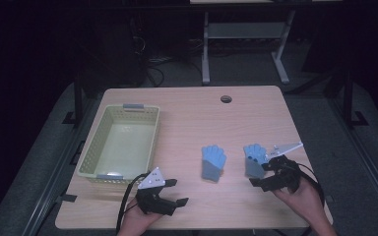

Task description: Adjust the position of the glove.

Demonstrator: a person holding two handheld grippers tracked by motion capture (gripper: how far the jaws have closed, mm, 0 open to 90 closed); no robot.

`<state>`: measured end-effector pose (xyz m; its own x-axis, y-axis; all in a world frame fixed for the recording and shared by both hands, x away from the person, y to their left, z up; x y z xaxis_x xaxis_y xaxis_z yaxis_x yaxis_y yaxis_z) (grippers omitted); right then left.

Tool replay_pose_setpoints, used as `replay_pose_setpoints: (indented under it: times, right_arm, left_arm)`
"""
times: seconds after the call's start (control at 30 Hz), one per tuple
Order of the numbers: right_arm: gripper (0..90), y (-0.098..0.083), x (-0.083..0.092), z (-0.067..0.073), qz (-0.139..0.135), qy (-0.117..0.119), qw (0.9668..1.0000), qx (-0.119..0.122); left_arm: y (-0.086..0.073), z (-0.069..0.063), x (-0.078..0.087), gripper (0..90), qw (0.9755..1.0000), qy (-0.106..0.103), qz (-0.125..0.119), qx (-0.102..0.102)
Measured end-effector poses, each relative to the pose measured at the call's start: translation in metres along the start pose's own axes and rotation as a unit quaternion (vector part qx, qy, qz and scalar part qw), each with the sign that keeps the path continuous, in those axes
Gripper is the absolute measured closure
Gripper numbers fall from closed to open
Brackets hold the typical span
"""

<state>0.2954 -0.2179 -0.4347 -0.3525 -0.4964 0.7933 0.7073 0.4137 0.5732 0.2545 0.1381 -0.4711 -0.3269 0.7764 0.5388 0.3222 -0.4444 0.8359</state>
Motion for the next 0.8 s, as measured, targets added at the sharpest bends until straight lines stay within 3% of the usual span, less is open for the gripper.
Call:
replay_pose_setpoints:
  times: [0.33, 0.8]
  right_arm:
    - [24.8, 0.015, 0.006, -0.014, -0.001, 0.01, 0.9998, -0.016]
    - [24.7, 0.047, 0.018, -0.033, -0.004, -0.007, 0.9997, -0.025]
  left_arm:
    - [0.0, -0.001, -0.002, 22.4, 0.9999, 0.002, -0.004, 0.011]
    - [0.001, 0.0, -0.001, 22.5, 1.0, 0.001, -0.004, 0.005]
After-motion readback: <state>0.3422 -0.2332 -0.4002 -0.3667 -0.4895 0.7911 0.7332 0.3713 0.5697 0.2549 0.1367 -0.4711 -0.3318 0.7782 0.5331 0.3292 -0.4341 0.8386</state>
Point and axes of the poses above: each handheld gripper's, and its own axes: x roughly backward along the jaws, y roughly out of its top, z roughly to its left, the point moved 3 cm from there along -x, roughly forward along the jaws, and after that the axes turned 6 degrees about -x, right-handed, at the moved point
